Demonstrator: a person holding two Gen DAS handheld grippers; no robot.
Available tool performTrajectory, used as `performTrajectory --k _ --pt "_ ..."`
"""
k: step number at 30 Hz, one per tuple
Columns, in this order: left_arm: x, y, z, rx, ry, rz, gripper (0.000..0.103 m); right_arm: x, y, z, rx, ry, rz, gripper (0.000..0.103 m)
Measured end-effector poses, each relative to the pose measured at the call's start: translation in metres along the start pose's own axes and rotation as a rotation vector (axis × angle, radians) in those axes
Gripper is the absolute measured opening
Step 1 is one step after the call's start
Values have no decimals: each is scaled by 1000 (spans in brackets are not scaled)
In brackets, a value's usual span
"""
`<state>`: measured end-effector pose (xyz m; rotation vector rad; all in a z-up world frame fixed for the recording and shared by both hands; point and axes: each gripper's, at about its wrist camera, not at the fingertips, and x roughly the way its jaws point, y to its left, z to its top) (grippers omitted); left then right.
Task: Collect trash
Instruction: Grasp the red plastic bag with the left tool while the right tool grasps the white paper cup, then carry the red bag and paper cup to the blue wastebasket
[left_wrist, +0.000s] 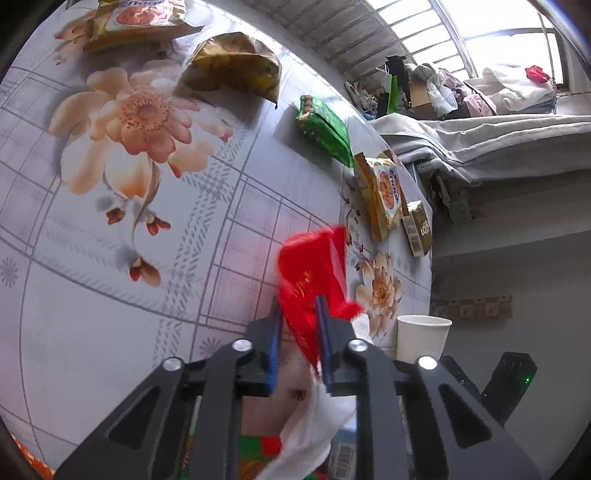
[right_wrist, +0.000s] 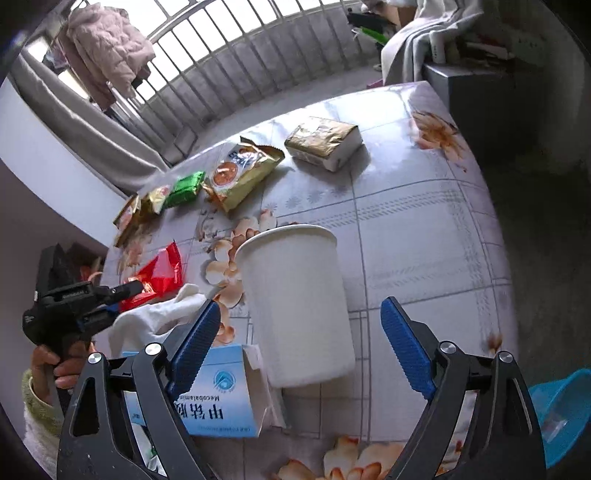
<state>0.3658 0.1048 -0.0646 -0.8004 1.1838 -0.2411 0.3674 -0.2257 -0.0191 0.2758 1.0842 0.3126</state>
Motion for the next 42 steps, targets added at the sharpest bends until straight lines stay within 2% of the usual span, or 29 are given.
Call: performTrajectory --k 6,11,18,26,35,42 --pt "-1 1 2 12 -19 -1 5 8 -1 -1 -2 20 -22 68" --pt "-5 0 2 29 -39 -4 4 11 -3 -2 11 25 -19 59" --pt "-27 -9 -1 82 -106 -11 4 5 -3 -3 16 -3 -24 58" --pt "-61 -34 -14 158 -192 -34 4 -21 -2 -7 17 -51 -16 57" --pt "-90 -88 -57 285 -217 -97 4 -82 -17 -37 72 -140 21 57" --pt "-65 -156 -120 441 -134 -128 4 -143 -60 -85 179 -238 30 57"
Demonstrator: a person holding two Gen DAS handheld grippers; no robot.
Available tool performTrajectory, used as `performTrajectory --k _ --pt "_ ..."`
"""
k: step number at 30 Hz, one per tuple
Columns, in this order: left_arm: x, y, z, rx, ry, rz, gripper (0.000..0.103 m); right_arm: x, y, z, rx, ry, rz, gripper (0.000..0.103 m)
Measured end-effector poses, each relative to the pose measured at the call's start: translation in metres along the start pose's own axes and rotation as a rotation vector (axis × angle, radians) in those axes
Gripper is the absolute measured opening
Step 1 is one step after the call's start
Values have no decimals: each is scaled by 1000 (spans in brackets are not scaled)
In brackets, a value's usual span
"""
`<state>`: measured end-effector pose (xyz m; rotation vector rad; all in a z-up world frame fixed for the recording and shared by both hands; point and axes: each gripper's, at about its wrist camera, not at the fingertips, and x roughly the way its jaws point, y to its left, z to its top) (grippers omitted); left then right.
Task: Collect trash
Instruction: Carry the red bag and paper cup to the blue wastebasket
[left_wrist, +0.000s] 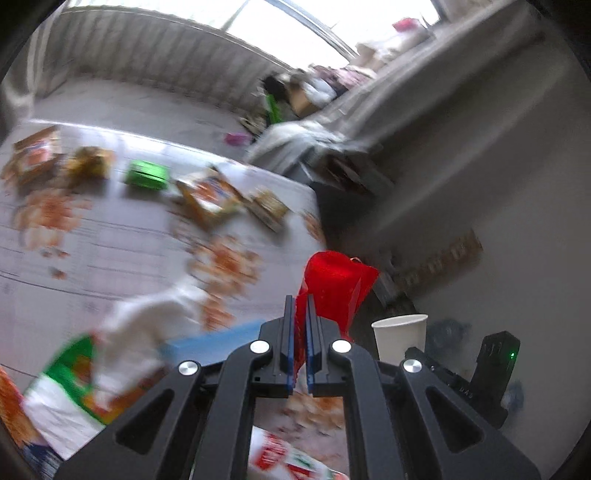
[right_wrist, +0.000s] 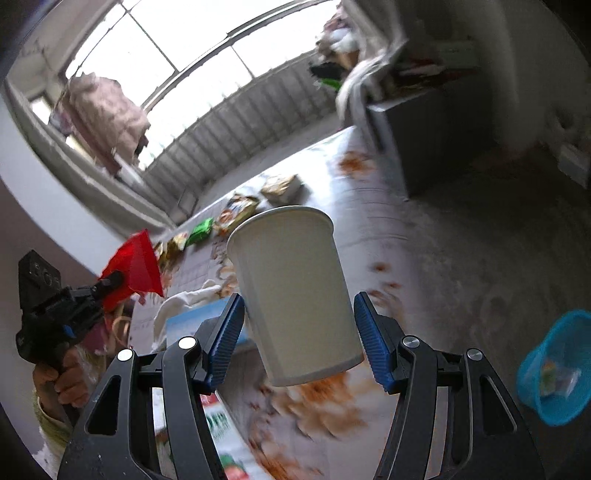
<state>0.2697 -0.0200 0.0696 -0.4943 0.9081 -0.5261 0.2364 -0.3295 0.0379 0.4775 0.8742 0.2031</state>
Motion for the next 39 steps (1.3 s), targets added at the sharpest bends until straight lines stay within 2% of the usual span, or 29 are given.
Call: performTrajectory --k 9,16,18,23,26,29,31,32,33,34,36,39 --pt "96 -129 -73 183 206 -49 4 -100 -121 -49 251 -142 -104 58" --pt "187 -221 -156 297 391 -58 4 -154 -234 -114 576 -211 -195 58" --pt "215 -242 -185 328 445 -46 5 -163 -265 -138 673 -221 -222 58" --pt "279 -269 -246 382 561 4 5 -172 -318 -171 811 -213 -261 58" --pt "317 -283 -278 408 604 49 5 -169 -345 -176 867 -206 -255 58" --pt "345 -297 -292 437 607 70 5 -162 -362 -168 890 -209 -239 60" --pt "363 -310 -303 475 597 77 11 -157 -378 -159 905 -224 -265 64" --pt "373 -316 -307 489 607 84 25 -157 -384 -158 908 -231 -272 76" --pt "380 -320 -311 492 607 96 47 -158 -391 -163 911 -231 -279 82" --pt "383 -323 -311 494 600 114 54 -154 -398 -164 924 -225 -302 82" --pt "381 -329 -314 507 565 136 56 -146 -407 -172 944 -209 -326 82" --pt "370 -335 -318 550 560 101 61 -144 -406 -190 955 -206 -322 82"
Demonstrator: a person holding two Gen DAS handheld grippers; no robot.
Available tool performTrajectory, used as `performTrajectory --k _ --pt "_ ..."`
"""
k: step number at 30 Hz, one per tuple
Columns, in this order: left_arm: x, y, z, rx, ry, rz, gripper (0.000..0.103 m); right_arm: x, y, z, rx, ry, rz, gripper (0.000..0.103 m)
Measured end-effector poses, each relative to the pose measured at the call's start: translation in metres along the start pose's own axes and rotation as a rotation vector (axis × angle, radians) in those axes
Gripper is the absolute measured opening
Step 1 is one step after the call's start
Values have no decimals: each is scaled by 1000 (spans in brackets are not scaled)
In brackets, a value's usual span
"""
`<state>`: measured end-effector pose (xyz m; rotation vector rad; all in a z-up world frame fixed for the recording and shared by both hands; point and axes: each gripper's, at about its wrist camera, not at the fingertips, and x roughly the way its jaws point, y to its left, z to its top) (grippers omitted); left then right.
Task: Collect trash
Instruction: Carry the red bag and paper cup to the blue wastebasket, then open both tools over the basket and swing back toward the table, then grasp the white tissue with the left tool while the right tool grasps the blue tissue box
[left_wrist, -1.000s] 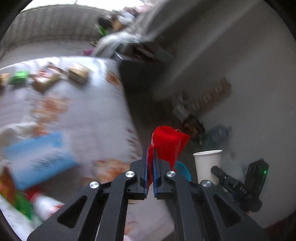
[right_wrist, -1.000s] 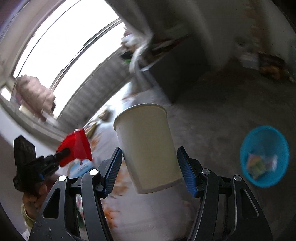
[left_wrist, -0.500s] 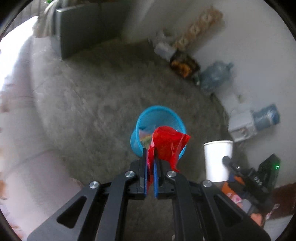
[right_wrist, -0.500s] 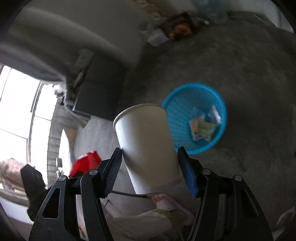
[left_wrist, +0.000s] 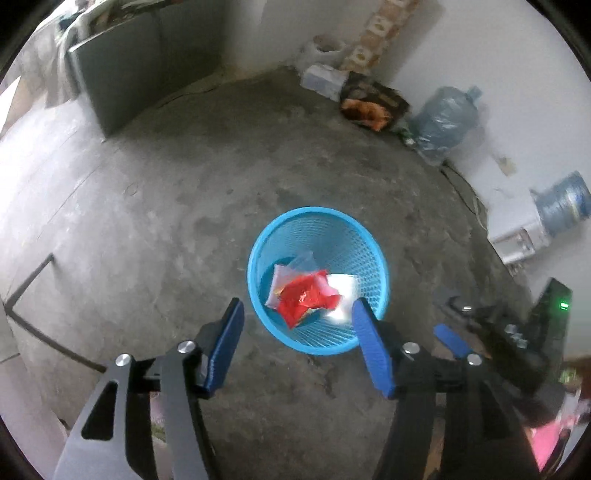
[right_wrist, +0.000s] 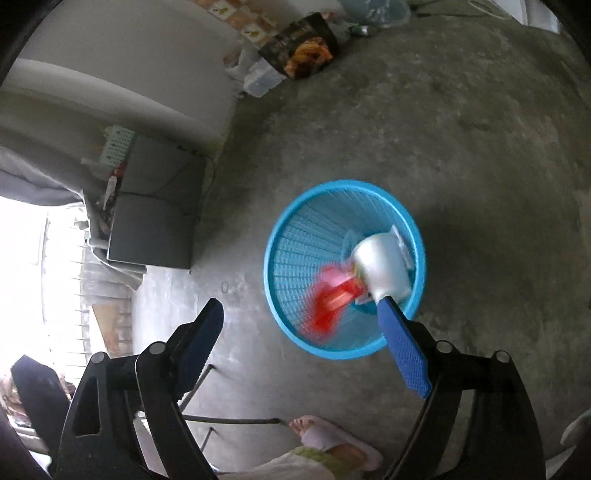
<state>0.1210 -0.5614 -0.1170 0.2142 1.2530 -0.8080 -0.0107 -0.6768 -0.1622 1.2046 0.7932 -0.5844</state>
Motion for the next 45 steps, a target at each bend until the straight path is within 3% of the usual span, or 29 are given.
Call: performTrajectory --k 3,7,13,17,22,25,29,36,40,45 --pt "-10 -2 -5 49 -18 34 61 -6 -7 -10 -4 5 3 82" --pt "-30 4 -11 37 -16 33 61 -24 -10 -25 -16 0 24 82" --pt "-93 24 -32 35 -64 -26 67 -53 6 -53 -111 8 42 81" --pt "-156 58 -57 45 -155 -39 72 -64 27 -77 -182 60 63 81" --pt "-238 117 -97 2 -312 15 75 -65 65 -108 -265 120 124 81" --pt "-279 157 -132 -58 -399 66 77 -56 95 -126 -316 165 165 82" --pt "-316 214 -177 -195 -458 117 77 -44 149 -152 -428 225 219 82" --pt "-366 319 -262 -536 -582 185 77 -20 256 -221 -633 360 362 81" --pt "-382 357 -286 -612 -610 225 77 1 304 -258 -635 512 468 81" --pt "-396 386 -301 -640 -649 241 77 30 343 -279 -509 672 535 81"
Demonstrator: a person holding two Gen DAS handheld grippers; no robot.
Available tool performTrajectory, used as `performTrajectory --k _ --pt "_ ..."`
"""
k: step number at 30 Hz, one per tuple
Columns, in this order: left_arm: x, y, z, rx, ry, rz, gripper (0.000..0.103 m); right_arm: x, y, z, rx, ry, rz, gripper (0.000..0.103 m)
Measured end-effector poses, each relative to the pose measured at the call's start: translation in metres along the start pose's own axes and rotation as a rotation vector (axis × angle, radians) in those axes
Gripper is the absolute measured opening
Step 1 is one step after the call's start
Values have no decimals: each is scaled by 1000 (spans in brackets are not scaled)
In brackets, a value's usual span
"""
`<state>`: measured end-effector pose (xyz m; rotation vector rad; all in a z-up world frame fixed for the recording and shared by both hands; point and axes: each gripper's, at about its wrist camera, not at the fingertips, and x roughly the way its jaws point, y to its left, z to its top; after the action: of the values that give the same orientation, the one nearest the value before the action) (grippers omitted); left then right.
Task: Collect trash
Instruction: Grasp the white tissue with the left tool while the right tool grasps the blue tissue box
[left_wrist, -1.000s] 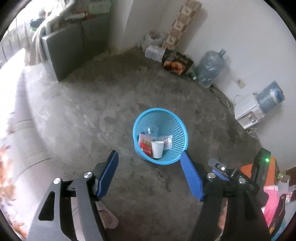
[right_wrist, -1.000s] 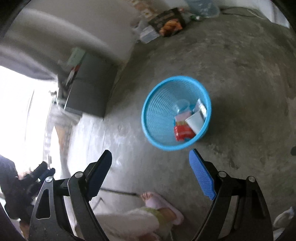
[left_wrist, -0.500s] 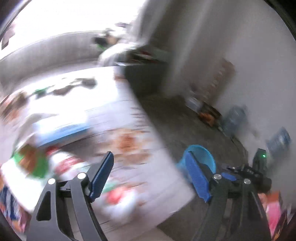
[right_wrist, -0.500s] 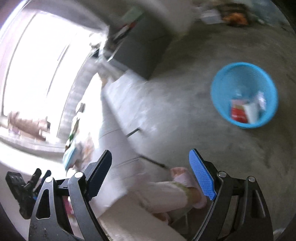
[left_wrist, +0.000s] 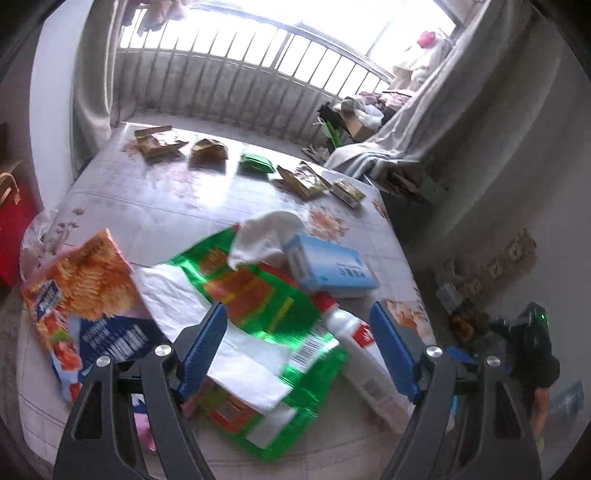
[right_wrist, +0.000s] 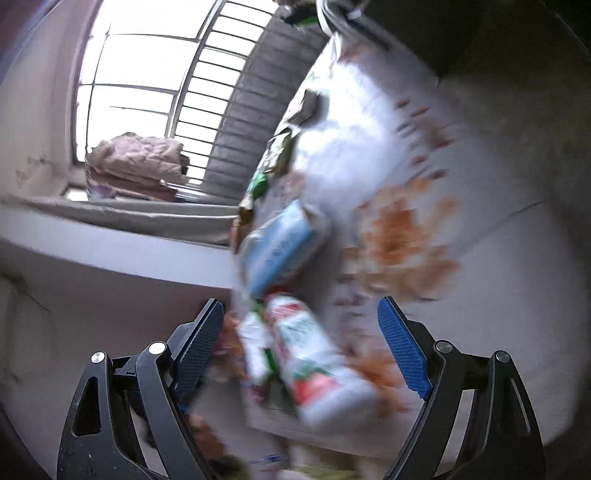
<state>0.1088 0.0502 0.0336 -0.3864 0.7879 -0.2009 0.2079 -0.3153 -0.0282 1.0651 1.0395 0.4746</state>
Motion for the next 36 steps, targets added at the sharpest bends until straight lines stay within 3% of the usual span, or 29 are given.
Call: performTrajectory --k 6,16,20,24,28,31,36 --pt "5 20 4 -56 9 -20 72 60 12 23 203 121 40 82" --pt "12 40 24 -71 20 -57 66 126 7 24 407 250 -22 82" --pt "23 42 52 -51 23 -91 65 135 7 24 440 238 -28 82" --pt "57 39 80 -21 73 -122 65 138 0 27 494 210 1 82" --pt "99 34 91 40 128 -47 65 136 -3 28 523 181 23 82" --pt "123 34 92 48 156 -33 64 134 -4 28 539 159 31 77" --pt "151 29 89 84 201 11 49 154 -5 30 570 146 39 63"
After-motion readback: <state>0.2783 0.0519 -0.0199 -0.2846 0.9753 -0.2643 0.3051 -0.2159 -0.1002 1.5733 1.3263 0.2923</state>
